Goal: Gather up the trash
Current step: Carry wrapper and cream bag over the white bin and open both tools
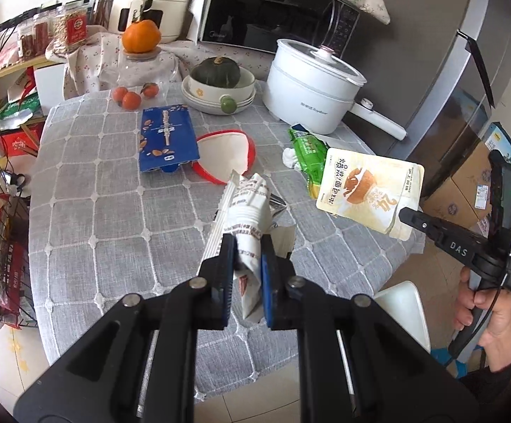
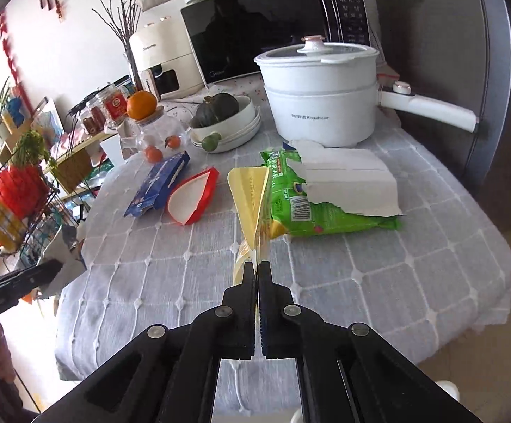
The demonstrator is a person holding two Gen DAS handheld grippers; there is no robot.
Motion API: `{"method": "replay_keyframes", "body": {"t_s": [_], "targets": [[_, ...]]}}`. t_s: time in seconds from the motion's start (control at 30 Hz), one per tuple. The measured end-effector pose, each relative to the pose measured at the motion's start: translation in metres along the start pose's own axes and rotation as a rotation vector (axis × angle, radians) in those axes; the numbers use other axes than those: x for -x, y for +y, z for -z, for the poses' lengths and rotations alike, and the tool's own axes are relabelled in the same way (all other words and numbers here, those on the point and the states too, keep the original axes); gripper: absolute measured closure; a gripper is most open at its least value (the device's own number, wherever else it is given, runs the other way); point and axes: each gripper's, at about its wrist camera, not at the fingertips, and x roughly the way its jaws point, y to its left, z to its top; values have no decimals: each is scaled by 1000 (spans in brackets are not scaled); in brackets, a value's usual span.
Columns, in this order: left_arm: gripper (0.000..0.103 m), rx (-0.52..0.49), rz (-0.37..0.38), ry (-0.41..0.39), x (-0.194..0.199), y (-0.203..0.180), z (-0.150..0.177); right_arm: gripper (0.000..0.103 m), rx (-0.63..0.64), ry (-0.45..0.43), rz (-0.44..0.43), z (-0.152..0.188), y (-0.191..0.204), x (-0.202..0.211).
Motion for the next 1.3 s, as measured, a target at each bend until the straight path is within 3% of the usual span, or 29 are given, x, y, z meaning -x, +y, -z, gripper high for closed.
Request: {"method": "replay_keyframes", "body": {"t_s": [0.27, 0.53, 0.7, 0.83, 1.03, 1.3], "targets": [[88, -100, 66, -29, 26, -44, 18, 101, 32, -50, 54, 38, -17, 95], [87, -181, 126, -1, 31, -88, 53, 101, -60, 59, 104, 75, -52, 135], [87, -281, 135, 49, 15, -119, 72, 101, -74, 79, 111, 96, -75, 157], [87, -336, 159, 112, -5, -141, 89, 101, -88, 134, 121, 118, -94, 161], [86, -404, 190, 202, -29, -171, 115, 101, -102, 287, 152, 158, -115, 135], [85, -475, 200, 248, -47, -203, 135, 101, -97, 405, 205, 187, -124, 102]]}}
